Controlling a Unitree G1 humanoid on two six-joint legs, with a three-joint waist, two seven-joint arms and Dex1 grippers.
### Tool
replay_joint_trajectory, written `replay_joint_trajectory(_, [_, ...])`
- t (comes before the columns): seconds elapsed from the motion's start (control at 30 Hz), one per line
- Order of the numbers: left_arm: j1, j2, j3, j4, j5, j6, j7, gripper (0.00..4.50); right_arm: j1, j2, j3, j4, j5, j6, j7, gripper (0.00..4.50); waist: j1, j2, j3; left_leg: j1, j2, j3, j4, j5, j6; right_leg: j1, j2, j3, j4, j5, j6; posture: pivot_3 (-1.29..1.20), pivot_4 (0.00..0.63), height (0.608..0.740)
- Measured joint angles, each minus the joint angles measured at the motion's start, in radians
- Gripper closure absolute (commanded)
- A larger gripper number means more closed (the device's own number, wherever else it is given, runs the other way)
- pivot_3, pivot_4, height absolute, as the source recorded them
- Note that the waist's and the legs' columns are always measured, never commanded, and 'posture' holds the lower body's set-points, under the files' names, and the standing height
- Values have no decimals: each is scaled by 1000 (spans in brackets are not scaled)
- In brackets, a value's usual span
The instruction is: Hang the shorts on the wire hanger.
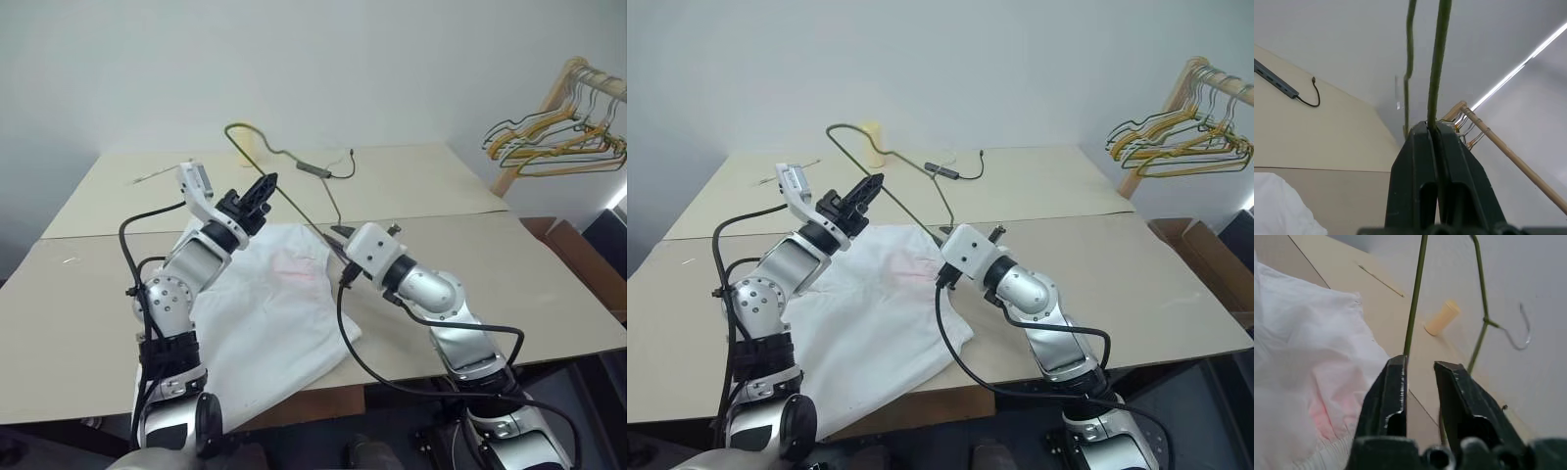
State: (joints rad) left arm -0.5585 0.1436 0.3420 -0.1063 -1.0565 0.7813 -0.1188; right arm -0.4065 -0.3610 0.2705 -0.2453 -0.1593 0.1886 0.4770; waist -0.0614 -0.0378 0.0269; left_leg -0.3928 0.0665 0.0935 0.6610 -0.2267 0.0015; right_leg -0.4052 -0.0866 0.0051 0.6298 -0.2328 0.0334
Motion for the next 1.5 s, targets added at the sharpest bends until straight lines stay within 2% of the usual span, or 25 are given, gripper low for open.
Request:
replay_joint_trajectory(0.17, [21, 96, -87, 0, 152, -89, -131, 4500, 10, -29, 2, -13, 14, -16, 60, 520, -3, 0, 0, 0, 0, 0, 0, 0, 0, 0, 0, 0, 0, 0, 0, -30, 0, 740])
replay_joint_trajectory(0.23, [22, 142, -85, 16, 162, -104, -206, 4500, 30, -35, -14, -43, 69, 10, 101, 47, -4, 0, 0, 0, 0, 0, 0, 0, 0, 0, 0, -1, 0, 0, 0, -27, 0, 740])
replay_joint_trajectory(0.33, [21, 221, -75, 50, 148, -123, -377, 4500, 23, -47, -96, -94, 298, 220, 214, 47, -6, 0, 0, -1, 1, 0, 0, 0, 0, 0, 0, -1, 0, 0, 0, -25, 0, 740])
replay_joint_trajectory(0.5, [14, 401, 8, 103, 19, -93, -795, 4500, -88, -202, -293, -61, 747, 701, 424, 47, -10, 1, 3, -1, 2, -1, -1, 0, 0, -1, -1, -3, 0, -1, -3, -29, 0, 740])
replay_joint_trajectory(0.57, [-7, 464, 15, 129, -30, -63, -963, 4500, -159, -253, -323, 8, 874, 871, 487, 47, -8, 1, 3, -1, 2, -2, -1, 0, 0, -1, 0, -4, 0, -2, -4, -32, 0, 740])
replay_joint_trajectory(0.67, [-43, 504, 17, 185, -44, -53, -1094, 4500, -171, -273, -318, 57, 971, 962, 566, 47, -2, 2, 3, -1, 2, -4, -1, 0, 0, 0, 0, -6, 0, -3, -4, -35, 0, 740])
replay_joint_trajectory(0.8, [-70, 493, 19, 249, -44, -55, -1152, 4500, -172, -260, -284, 85, 997, 984, 582, 47, -2, 2, 4, -3, 2, -4, -1, 0, 0, -1, 0, -6, 0, -2, -3, -38, 0, 740])
replay_joint_trajectory(0.93, [-97, 453, 29, 259, -50, -54, -1147, 4500, -172, -185, -234, 82, 996, 980, 545, 47, -4, 2, 4, -7, 2, -4, -1, 0, 0, -5, 0, -6, 0, -2, -2, -37, 0, 740])
replay_joint_trajectory(1.13, [-99, 422, 31, 251, -52, -41, -1138, 4500, -207, -98, -233, 88, 1010, 982, 492, 47, -6, 2, 4, -8, 2, -5, -1, 0, 0, -6, 0, -6, 0, -1, -2, -33, 0, 740])
replay_joint_trajectory(1.5, [-99, 399, 34, 246, -76, -20, -1123, 4500, -254, -74, -238, 110, 1042, 990, 472, 47, -6, 2, 4, -9, 2, -5, -1, 0, 0, -6, 0, -6, 0, -1, -2, -41, 0, 740])
